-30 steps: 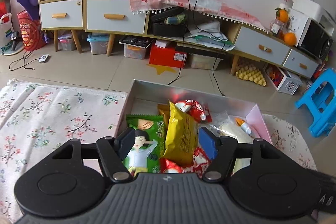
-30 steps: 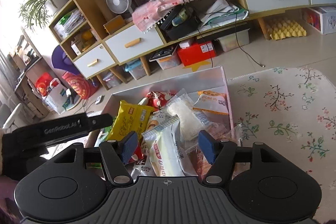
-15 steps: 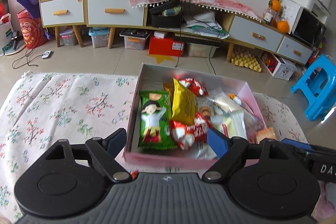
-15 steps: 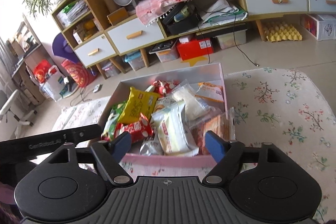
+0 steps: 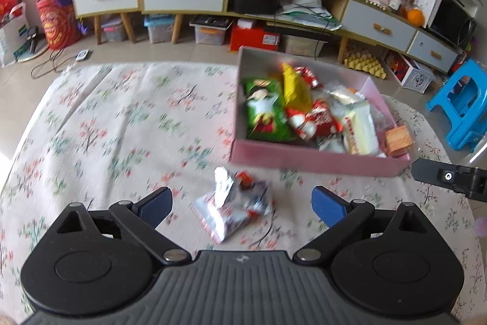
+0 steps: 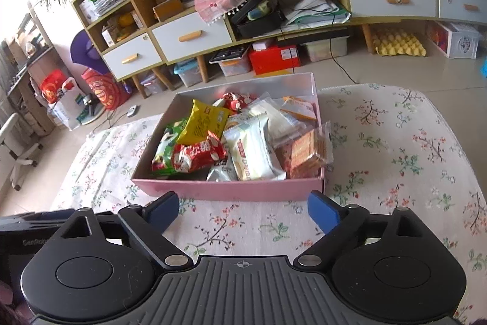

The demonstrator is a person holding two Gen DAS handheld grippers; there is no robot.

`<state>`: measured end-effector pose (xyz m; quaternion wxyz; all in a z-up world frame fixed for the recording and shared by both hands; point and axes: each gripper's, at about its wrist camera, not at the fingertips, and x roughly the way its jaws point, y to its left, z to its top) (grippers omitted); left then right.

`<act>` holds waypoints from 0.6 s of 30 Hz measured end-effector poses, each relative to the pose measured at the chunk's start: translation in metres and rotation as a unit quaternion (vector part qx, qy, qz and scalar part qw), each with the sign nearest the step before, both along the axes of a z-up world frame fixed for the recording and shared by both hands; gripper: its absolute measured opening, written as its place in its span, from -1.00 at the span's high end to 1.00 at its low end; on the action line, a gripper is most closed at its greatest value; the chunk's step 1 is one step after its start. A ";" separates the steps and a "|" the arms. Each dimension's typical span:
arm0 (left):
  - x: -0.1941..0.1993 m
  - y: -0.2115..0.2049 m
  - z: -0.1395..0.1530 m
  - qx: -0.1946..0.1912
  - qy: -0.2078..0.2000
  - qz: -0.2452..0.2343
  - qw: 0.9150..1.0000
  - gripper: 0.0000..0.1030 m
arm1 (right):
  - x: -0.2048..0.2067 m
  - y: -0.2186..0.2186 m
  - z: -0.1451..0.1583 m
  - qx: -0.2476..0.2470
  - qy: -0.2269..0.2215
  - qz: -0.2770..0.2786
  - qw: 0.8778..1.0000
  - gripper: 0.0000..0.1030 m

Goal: Organize snacks
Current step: 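Withdraw both tools from the box back over the last snacks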

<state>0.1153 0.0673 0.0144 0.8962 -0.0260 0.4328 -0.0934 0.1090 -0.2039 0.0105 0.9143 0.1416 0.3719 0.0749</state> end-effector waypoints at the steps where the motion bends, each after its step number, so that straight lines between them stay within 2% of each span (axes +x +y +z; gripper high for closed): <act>1: -0.003 0.003 -0.004 -0.002 0.000 0.002 1.000 -0.91 | -0.002 0.002 -0.003 0.002 0.001 0.001 1.000 -0.83; 3: -0.007 0.009 -0.012 -0.002 0.001 0.008 1.000 -0.92 | -0.006 0.005 -0.010 0.000 0.006 0.006 1.000 -0.84; 8: -0.008 0.014 -0.027 0.024 0.013 -0.008 1.000 -0.93 | -0.013 0.029 -0.017 -0.069 -0.001 0.047 0.997 -0.84; 15: -0.008 0.008 -0.043 0.071 -0.009 -0.062 0.995 -0.92 | -0.007 0.048 -0.032 -0.060 0.012 0.057 0.997 -0.86; 18: -0.008 0.006 -0.051 0.078 -0.026 -0.104 0.991 -0.83 | -0.002 0.051 -0.041 -0.053 0.021 0.052 0.997 -0.86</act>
